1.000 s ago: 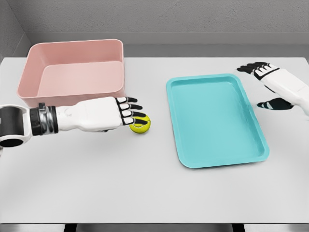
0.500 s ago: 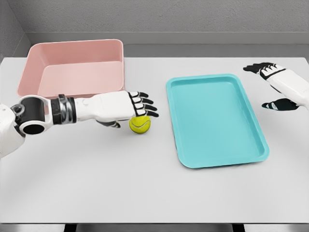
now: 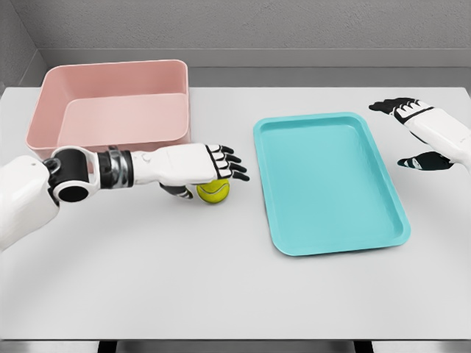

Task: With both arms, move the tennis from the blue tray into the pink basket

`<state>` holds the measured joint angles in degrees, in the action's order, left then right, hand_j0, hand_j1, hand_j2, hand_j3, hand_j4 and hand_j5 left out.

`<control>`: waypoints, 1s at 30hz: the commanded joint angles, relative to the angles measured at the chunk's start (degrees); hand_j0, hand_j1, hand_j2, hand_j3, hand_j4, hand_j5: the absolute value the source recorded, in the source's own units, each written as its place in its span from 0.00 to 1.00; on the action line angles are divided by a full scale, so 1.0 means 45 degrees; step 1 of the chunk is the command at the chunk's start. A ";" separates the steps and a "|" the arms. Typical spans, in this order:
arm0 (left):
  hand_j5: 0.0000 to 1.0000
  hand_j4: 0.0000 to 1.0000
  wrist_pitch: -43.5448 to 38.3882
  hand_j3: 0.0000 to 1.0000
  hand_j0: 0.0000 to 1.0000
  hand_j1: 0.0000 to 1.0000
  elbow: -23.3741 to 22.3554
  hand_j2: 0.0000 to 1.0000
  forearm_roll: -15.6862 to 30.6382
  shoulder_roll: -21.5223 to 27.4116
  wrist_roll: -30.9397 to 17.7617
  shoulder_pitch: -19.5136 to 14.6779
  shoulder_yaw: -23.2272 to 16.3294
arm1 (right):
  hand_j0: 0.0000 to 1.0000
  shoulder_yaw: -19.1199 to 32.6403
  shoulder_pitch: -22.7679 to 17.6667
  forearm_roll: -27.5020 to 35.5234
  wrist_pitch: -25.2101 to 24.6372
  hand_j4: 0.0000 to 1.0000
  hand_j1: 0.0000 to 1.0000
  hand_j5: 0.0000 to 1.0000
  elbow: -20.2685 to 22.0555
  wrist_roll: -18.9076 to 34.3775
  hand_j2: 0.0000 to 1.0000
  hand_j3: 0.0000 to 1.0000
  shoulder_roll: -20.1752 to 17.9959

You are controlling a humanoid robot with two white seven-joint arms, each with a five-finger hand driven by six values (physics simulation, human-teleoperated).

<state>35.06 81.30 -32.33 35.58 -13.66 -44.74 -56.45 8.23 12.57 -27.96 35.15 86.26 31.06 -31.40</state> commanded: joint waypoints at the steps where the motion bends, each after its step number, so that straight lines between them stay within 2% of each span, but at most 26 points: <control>1: 1.00 1.00 -0.0014 1.00 1.00 1.00 -0.0137 1.00 0.0075 -0.0036 0.0007 0.0000 -0.0053 | 1.00 -0.0013 0.0000 0.0101 -0.0034 1.00 1.00 1.00 -0.0009 -0.0007 1.00 1.00 0.0024; 17: 1.00 1.00 -0.0014 1.00 1.00 1.00 -0.0508 1.00 0.0016 -0.0231 -0.0091 0.0000 -0.0346 | 1.00 -0.0013 -0.0078 0.0101 -0.0034 1.00 1.00 1.00 -0.0048 -0.0007 1.00 1.00 0.0004; 19: 0.89 0.89 -0.0014 0.89 0.89 0.89 -0.0508 0.89 -0.0023 -0.0231 -0.0110 0.0019 -0.0346 | 1.00 -0.0013 -0.0098 0.0081 -0.0034 1.00 1.00 1.00 -0.0048 -0.0007 1.00 1.00 -0.0015; 21: 0.83 0.83 -0.0014 0.83 0.83 0.83 -0.0508 0.83 -0.0023 -0.0231 -0.0344 0.0019 -0.0346 | 1.00 -0.0013 -0.0098 0.0081 -0.0034 1.00 1.00 1.00 -0.0048 0.0013 1.00 1.00 0.0004; 30: 0.67 0.67 -0.0014 0.67 0.67 0.67 -0.0528 0.67 -0.0004 -0.0368 -0.0891 0.0019 -0.0346 | 1.00 -0.0013 -0.0098 0.0042 -0.0034 1.00 1.00 1.00 -0.0048 0.0012 1.00 1.00 -0.0015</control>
<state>35.05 78.97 -32.64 34.08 -16.83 -44.65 -58.06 8.16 12.13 -28.14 35.16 86.02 31.14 -31.37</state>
